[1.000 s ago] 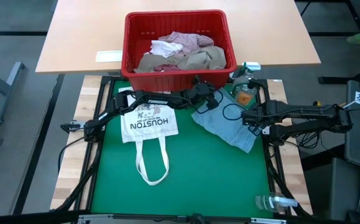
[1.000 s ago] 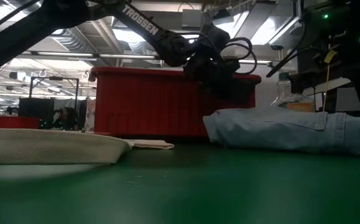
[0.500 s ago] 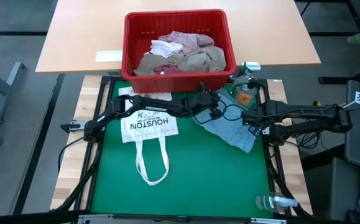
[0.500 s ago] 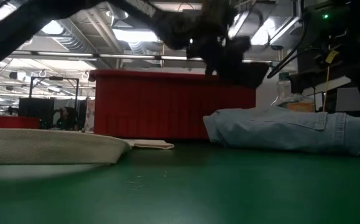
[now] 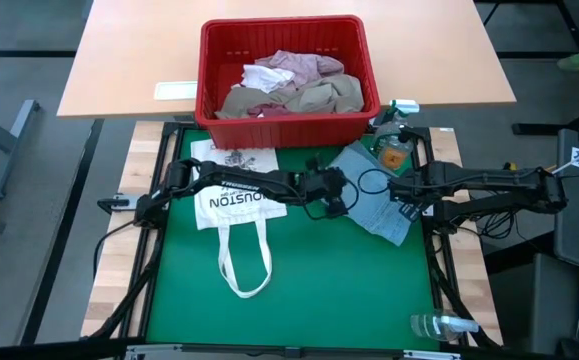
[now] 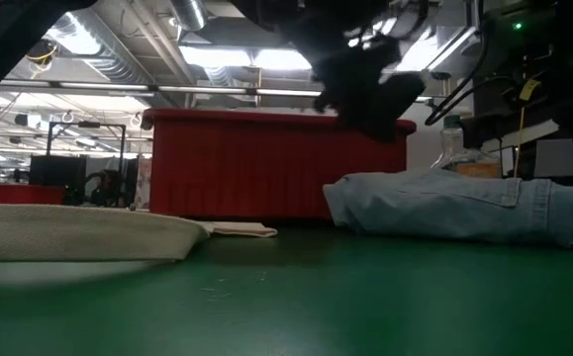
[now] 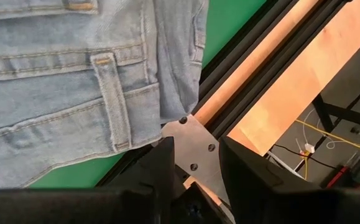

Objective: Fold laundry
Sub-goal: Fold the light blue pants

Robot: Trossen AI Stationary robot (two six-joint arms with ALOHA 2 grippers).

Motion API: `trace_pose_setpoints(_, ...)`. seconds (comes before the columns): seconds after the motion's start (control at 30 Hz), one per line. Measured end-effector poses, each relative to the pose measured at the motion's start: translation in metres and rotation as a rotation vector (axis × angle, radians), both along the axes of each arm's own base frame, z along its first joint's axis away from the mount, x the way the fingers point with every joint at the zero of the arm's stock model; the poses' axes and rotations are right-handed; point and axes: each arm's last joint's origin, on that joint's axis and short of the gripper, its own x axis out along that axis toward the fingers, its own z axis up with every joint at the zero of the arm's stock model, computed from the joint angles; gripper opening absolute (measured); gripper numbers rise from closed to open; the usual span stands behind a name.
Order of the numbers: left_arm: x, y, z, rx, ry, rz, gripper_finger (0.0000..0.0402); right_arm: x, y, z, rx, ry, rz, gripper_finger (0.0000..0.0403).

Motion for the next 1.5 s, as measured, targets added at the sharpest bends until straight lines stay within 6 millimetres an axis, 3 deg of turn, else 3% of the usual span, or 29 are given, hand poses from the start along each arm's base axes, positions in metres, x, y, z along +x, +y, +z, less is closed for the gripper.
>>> trace_pose_setpoints(0.27,-0.009,-0.003,-0.012,-0.176,0.097,-0.019,0.0090,0.007,0.000,-0.002,0.050,-0.059,0.062,0.0127)
trace_pose_setpoints(0.43,-0.009,0.000,-0.012,-0.185,0.094,-0.025,0.0090,0.025,0.001,-0.003,0.123,-0.246,0.128,0.0127)
trace_pose_setpoints(0.7,-0.010,0.013,-0.012,-0.206,0.090,-0.012,0.0090,0.060,-0.006,-0.001,-0.005,-0.530,0.155,0.0127)
trace_pose_setpoints(0.83,-0.010,0.008,-0.013,-0.211,0.096,-0.026,0.0090,0.072,-0.011,-0.010,-0.103,-0.477,0.144,0.0127)
trace_pose_setpoints(1.03,-0.010,-0.002,-0.014,-0.212,0.117,-0.044,0.0090,0.090,-0.021,-0.037,-0.129,-0.343,0.093,0.0127)
trace_pose_setpoints(1.17,-0.018,-0.010,-0.019,-0.220,0.218,-0.045,0.0090,0.099,-0.035,-0.058,-0.115,-0.254,0.050,0.0127)
trace_pose_setpoints(1.33,-0.037,-0.019,-0.004,-0.238,0.310,-0.014,0.0090,0.111,-0.044,-0.085,-0.005,-0.178,0.099,0.0127)
trace_pose_setpoints(1.5,-0.054,-0.030,0.012,-0.235,0.395,-0.024,0.0090,0.120,-0.039,-0.105,0.087,-0.115,0.184,0.0127)
